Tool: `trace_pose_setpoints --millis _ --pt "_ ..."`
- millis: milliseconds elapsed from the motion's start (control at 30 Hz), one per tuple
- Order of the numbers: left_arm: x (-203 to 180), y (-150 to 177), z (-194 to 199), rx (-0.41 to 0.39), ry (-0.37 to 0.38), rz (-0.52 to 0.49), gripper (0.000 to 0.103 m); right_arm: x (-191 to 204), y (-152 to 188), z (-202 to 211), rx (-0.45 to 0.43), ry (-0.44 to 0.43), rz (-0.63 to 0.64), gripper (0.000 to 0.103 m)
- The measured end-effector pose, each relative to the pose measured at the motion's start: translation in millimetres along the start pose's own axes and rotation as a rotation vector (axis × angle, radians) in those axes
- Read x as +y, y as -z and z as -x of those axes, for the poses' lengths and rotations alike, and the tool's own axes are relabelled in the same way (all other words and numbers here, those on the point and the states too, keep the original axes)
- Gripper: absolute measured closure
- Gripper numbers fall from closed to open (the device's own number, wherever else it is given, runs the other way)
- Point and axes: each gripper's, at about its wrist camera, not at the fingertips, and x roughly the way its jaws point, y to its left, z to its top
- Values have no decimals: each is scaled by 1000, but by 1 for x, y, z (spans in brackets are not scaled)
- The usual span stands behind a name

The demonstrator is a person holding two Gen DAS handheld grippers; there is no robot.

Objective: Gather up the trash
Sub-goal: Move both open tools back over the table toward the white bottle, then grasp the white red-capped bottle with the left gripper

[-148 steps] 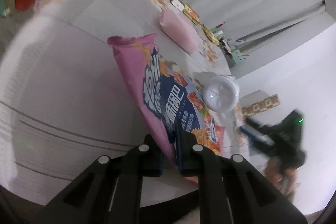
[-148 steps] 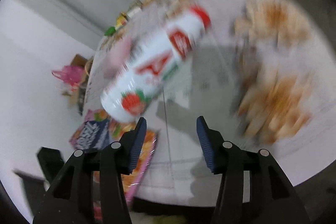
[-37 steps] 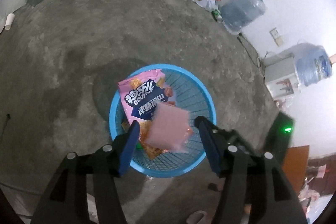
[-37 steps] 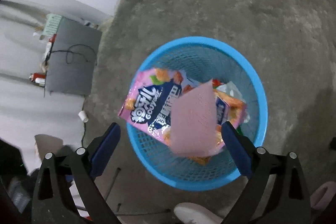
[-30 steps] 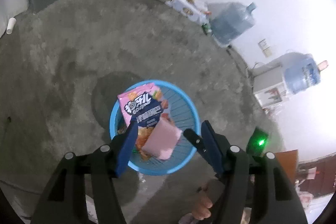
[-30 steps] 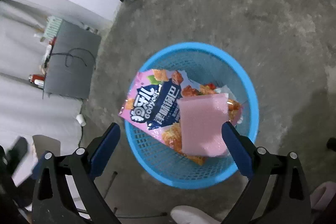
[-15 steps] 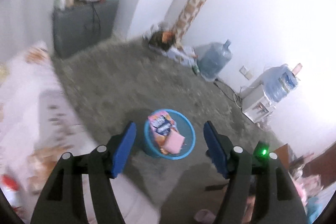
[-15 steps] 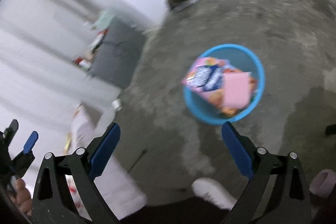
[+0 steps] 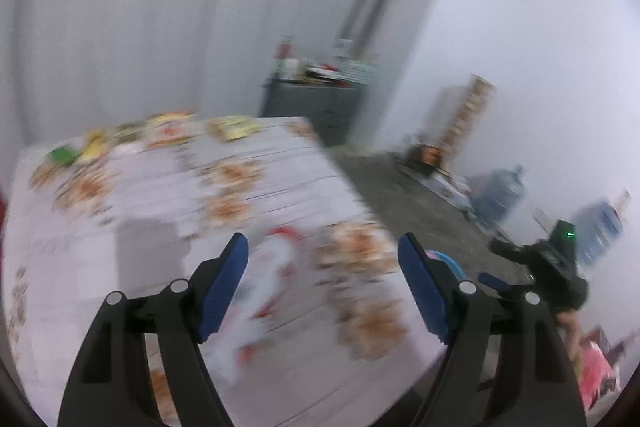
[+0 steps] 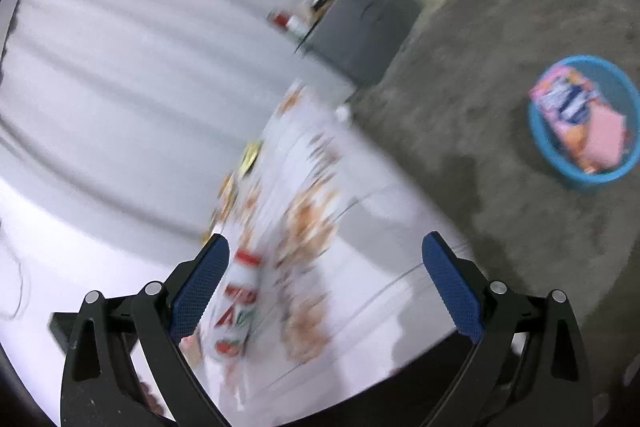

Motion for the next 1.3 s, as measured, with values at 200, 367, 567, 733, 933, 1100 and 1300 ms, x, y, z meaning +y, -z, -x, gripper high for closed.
trace_pose_setpoints --millis 200,367,567,733,933,1100,1300 --pt "53 27 -10 36 -37 130 28 47 28 -63 200 -48 73 10" --pt "68 50 -55 139 -39 161 28 69 44 -110 322 -57 91 14" --pt "62 67 -73 166 -58 99 28 87 38 -157 403 -39 87 17" --pt "57 74 -72 192 -96 48 28 96 33 -189 447 -24 76 17" --pt "55 78 -75 222 -125 -1 28 101 32 -212 477 1 63 20" --pt "49 80 -77 220 -148 -33 28 106 32 -225 492 11 40 22" --pt "40 83 -83 239 -172 -86 29 113 31 -232 502 17 35 22"
